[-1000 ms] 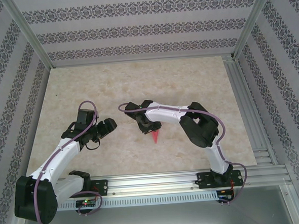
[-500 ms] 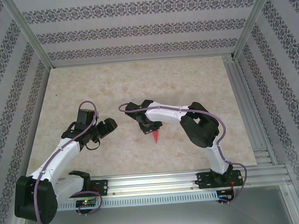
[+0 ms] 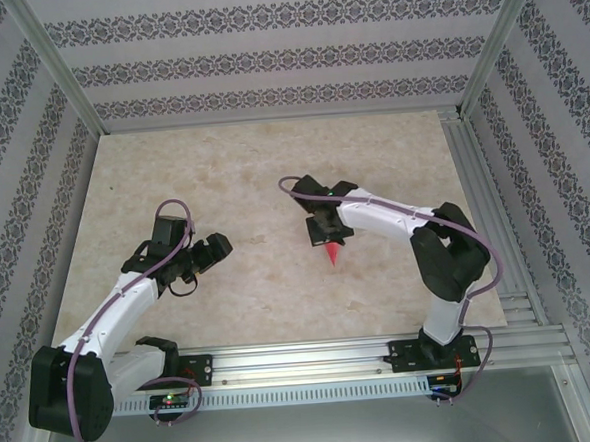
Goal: Fold a paper plane with a square sheet of paper (fold left side to right side)
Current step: Turn over the paper plane at the center of the table.
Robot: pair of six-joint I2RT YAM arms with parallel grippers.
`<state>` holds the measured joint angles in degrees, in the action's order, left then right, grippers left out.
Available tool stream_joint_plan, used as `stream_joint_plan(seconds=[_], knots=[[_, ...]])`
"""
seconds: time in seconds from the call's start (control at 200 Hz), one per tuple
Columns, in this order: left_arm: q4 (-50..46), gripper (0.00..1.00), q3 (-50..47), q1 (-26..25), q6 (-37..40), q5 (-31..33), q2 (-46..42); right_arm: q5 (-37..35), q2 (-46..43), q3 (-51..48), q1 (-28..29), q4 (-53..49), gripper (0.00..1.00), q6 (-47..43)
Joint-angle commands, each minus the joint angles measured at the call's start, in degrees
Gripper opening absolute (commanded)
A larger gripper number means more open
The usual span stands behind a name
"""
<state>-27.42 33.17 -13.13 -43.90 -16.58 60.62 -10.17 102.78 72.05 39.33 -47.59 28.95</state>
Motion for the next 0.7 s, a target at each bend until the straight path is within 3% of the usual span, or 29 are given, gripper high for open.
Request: stream_joint_plan(seconds=[0.0,0.415,0.694], knots=[[-1.4,0.89,1.6,0.7,1.3,0.0,0.6,4.0,0.6,-1.9,-1.0,6.4,0.04,-3.4],[-2.8,0.91,2.7,0.6,1.2,0.4,0.7,3.9,6.0,-0.7,-2.1,4.0,0.2,-2.0],[-2.8,0.91,2.4,0.7,1.2,0.5,0.8,4.5,8.1,-0.3,-2.2,3.6,0.22,-1.3]])
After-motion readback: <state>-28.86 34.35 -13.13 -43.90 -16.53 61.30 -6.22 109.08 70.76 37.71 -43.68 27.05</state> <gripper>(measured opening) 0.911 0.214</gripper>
